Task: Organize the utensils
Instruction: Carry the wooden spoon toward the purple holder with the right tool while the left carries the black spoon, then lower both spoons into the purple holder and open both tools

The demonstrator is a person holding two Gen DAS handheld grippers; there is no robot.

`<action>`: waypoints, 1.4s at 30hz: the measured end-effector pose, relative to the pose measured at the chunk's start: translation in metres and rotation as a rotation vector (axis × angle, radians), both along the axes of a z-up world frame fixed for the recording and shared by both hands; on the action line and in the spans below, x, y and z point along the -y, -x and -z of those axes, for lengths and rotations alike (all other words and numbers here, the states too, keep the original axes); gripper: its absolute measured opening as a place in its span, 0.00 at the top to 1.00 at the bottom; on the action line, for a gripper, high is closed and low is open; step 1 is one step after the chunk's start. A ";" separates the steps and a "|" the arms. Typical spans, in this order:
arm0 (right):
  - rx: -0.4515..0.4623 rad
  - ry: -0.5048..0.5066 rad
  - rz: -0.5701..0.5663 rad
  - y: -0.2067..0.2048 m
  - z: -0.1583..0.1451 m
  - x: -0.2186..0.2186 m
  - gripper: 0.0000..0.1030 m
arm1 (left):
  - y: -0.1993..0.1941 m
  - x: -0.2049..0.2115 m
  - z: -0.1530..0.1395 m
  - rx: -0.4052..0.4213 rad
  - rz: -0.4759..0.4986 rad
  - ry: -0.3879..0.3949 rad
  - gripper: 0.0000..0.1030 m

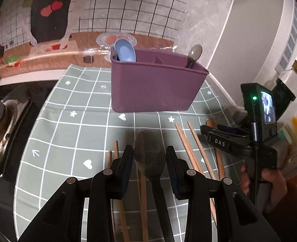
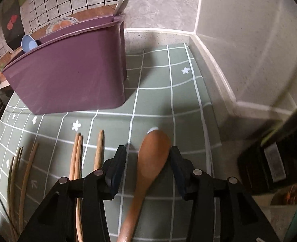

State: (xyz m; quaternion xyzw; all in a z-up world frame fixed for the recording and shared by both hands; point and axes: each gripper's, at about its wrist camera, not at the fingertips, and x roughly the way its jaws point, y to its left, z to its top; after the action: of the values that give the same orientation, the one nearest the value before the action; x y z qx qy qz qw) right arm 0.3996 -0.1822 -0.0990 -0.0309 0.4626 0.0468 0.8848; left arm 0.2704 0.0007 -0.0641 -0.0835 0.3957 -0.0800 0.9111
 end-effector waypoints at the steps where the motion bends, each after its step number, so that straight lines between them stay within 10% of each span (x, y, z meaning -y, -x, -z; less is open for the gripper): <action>1: 0.000 -0.006 0.000 -0.001 0.000 0.000 0.69 | 0.001 -0.001 -0.001 0.005 -0.001 -0.001 0.67; 29: 0.287 -0.055 -0.084 0.079 -0.106 -0.004 0.72 | 0.021 -0.003 -0.060 0.158 0.022 0.018 0.68; 34: 0.367 -0.059 -0.092 0.084 -0.136 -0.009 0.72 | 0.015 -0.005 -0.102 0.236 0.026 0.012 0.68; 42: 0.652 -0.158 -0.132 0.073 -0.270 -0.012 0.72 | -0.014 -0.017 -0.223 0.458 0.011 -0.035 0.68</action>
State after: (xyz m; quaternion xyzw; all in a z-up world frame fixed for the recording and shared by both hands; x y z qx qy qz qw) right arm 0.3270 -0.1698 0.1715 -0.0053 0.1473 0.1272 0.9809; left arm 0.2844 0.0173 0.1591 -0.0450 0.1801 -0.0951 0.9780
